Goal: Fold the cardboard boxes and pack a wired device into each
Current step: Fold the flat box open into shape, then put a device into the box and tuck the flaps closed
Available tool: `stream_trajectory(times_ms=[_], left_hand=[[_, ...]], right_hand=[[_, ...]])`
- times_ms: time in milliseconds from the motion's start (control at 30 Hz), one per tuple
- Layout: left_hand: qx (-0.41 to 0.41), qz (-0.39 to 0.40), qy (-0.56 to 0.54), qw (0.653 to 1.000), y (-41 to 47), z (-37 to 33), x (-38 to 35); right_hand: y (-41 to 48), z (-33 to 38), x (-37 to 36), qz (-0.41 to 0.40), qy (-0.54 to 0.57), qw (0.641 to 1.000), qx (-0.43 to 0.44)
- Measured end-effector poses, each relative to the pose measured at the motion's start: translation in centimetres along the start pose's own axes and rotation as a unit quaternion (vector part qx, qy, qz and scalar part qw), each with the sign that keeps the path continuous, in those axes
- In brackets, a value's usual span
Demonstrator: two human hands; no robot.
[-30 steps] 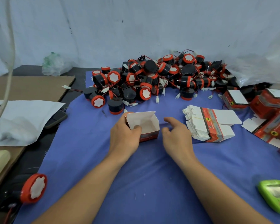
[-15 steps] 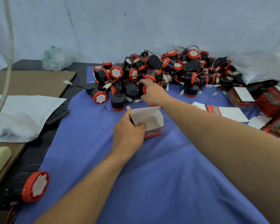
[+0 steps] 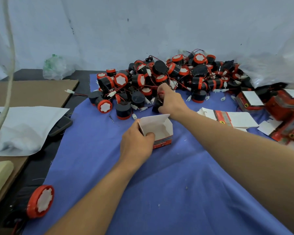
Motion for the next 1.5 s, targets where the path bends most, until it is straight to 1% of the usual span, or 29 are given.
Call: stream_trajectory(times_ms=[67, 100, 133, 200, 267, 300, 333, 367, 400, 433, 500, 567, 600, 633, 667, 733, 800, 833, 900, 967, 1100, 1133, 1233, 1267, 1300, 1367, 1433, 1467, 1500], left_hand=[[0.001, 0.001, 0.003, 1.0, 0.0, 0.1, 0.0], [0.001, 0.0, 0.005, 1.0, 0.0, 0.1, 0.0], [0.002, -0.002, 0.008, 1.0, 0.0, 0.1, 0.0], [0.003, -0.003, 0.011, 1.0, 0.0, 0.1, 0.1], [0.007, 0.0, 0.013, 1.0, -0.1, 0.1, 0.0], [0.007, 0.003, 0.013, 1.0, -0.1, 0.1, 0.0], [0.006, 0.007, 0.012, 1.0, -0.2, 0.0, -0.1], [0.004, 0.01, 0.009, 1.0, -0.2, -0.1, -0.1], [0.003, 0.011, 0.005, 1.0, -0.4, -0.2, -0.1], [0.002, 0.01, 0.001, 1.0, -0.4, -0.4, 0.0], [0.002, 0.009, -0.001, 1.0, -0.6, -0.5, 0.0], [0.004, 0.008, 0.004, 1.0, -0.6, -0.6, 0.0], [0.005, 0.007, 0.008, 1.0, -0.6, -0.5, 0.0], [0.007, 0.006, 0.011, 1.0, -0.5, -0.5, 0.1], [0.011, 0.003, 0.013, 1.0, -0.5, -0.5, 0.1], [0.018, -0.003, 0.011, 1.0, -0.5, -0.3, 0.3], [0.017, -0.007, 0.006, 1.0, -0.6, -0.3, 0.4], [0.012, -0.007, 0.002, 1.0, -0.7, -0.3, 0.5], [0.001, -0.005, 0.001, 1.0, -0.8, -0.4, 0.5], [0.001, -0.001, 0.007, 1.0, -0.6, -0.3, 0.5], [0.004, 0.015, 0.009, 1.0, -0.5, -0.2, 0.3], [0.003, 0.018, 0.007, 1.0, -0.5, -0.2, 0.2], [0.007, 0.026, 0.006, 1.0, -0.4, -0.1, 0.1], [0.01, 0.025, 0.009, 1.0, -0.4, -0.1, 0.1], [0.012, 0.025, 0.012, 1.0, -0.4, -0.1, 0.1], [0.012, 0.027, 0.016, 0.999, -0.5, -0.1, 0.2], [0.015, 0.03, 0.007, 0.999, -0.8, -0.4, 0.3], [0.009, 0.032, 0.0, 0.999, -0.8, -0.4, 0.2], [0.004, 0.037, -0.006, 0.999, -0.9, -0.4, 0.1]], right_hand=[[-2.0, -1.0, 1.8, -0.033, 0.114, 0.992, -0.044], [-3.0, -1.7, 2.8, -0.044, 0.181, 0.98, -0.068], [-4.1, -2.4, 3.8, -0.051, 0.255, 0.961, -0.094], [-6.2, -3.6, 5.8, -0.059, 0.41, 0.899, -0.144], [-8.4, -4.5, 7.9, -0.067, 0.521, 0.833, -0.173], [-9.5, -4.8, 9.0, -0.068, 0.556, 0.81, -0.174], [-10.5, -4.8, 10.1, -0.07, 0.579, 0.795, -0.167], [-11.5, -4.7, 11.4, -0.077, 0.591, 0.788, -0.154], [-12.4, -4.6, 12.7, -0.092, 0.586, 0.792, -0.141], [-13.3, -4.4, 14.1, -0.117, 0.566, 0.805, -0.133], [-15.1, -4.1, 16.7, -0.197, 0.481, 0.844, -0.129], [-17.1, -3.3, 18.4, -0.287, 0.353, 0.882, -0.123], [-17.9, -2.4, 18.6, -0.315, 0.259, 0.906, -0.114], [-18.5, -1.2, 18.0, -0.319, 0.154, 0.93, -0.099], [-18.8, 0.0, 16.7, -0.296, 0.057, 0.95, -0.077], [-18.9, 1.8, 12.4, -0.207, -0.084, 0.973, -0.048], [-18.8, 2.5, 7.5, -0.097, -0.163, 0.981, -0.049], [-18.8, 2.4, 5.4, -0.046, -0.178, 0.981, -0.057], [-19.0, 1.8, 2.7, 0.013, -0.142, 0.986, -0.084], [-19.1, 0.5, 1.8, 0.044, -0.08, 0.99, -0.103], [-19.3, -2.0, 3.2, 0.071, 0.083, 0.987, -0.114], [-19.4, -2.2, 3.8, 0.075, 0.093, 0.988, -0.099], [-19.5, -1.7, 3.7, 0.105, -0.033, 0.994, 0.008], [-19.7, -1.3, 3.2, 0.125, -0.047, 0.99, 0.044], [-20.0, -1.0, 2.7, 0.151, -0.036, 0.986, 0.061], [-20.3, -1.1, 2.0, 0.184, 0.004, 0.981, 0.062], [-20.5, -1.3, 1.9, 0.196, 0.013, 0.979, 0.059], [-20.5, -1.3, 2.1, 0.186, 0.027, 0.981, 0.053], [-20.4, -1.1, 2.5, 0.155, 0.052, 0.985, 0.048]])
Point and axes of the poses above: each hand's wrist, its own y-axis towards the middle knuckle, its own x-axis out of the back of the hand, z = x × y, the point moved 7 cm from there along y, towards the middle knuckle, and after that the axes turned 2 degrees about -z, right-handed, at the moved point
